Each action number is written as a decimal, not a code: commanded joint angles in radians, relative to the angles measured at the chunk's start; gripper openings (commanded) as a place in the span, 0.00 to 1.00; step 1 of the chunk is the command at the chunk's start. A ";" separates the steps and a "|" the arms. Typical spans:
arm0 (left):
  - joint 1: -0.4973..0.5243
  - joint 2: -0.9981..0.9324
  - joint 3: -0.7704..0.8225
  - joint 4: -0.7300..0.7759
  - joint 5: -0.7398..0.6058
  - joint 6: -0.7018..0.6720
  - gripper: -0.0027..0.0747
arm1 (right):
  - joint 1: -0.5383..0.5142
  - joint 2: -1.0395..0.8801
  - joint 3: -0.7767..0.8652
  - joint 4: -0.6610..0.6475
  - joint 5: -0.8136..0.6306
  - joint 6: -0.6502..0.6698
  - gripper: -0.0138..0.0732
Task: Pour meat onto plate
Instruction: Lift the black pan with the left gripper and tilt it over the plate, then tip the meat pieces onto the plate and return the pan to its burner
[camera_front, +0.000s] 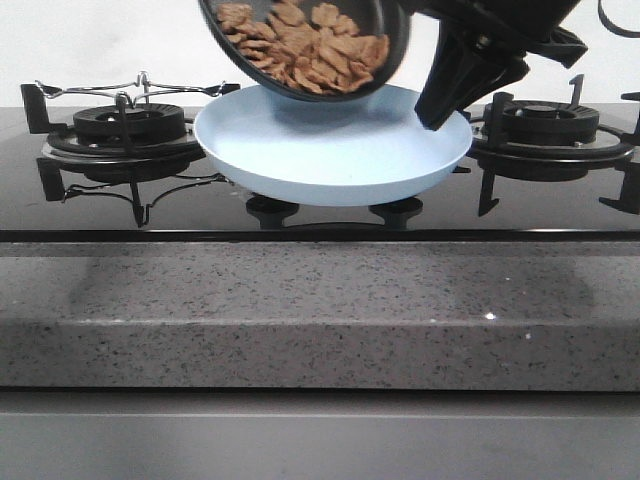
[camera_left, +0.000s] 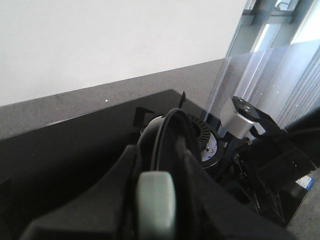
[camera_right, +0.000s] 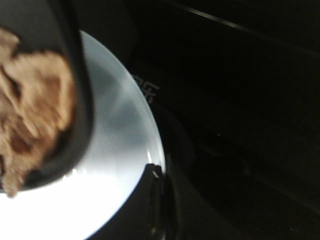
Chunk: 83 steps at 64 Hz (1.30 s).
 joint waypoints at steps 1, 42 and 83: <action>-0.041 -0.054 -0.034 -0.085 -0.035 0.104 0.01 | 0.001 -0.032 -0.026 0.011 -0.037 -0.012 0.09; -0.116 -0.124 -0.034 -0.056 0.011 0.750 0.01 | 0.001 -0.032 -0.026 0.011 -0.037 -0.012 0.09; 0.043 -0.120 -0.034 -0.080 -0.075 0.347 0.01 | 0.001 -0.032 -0.026 0.011 -0.037 -0.012 0.09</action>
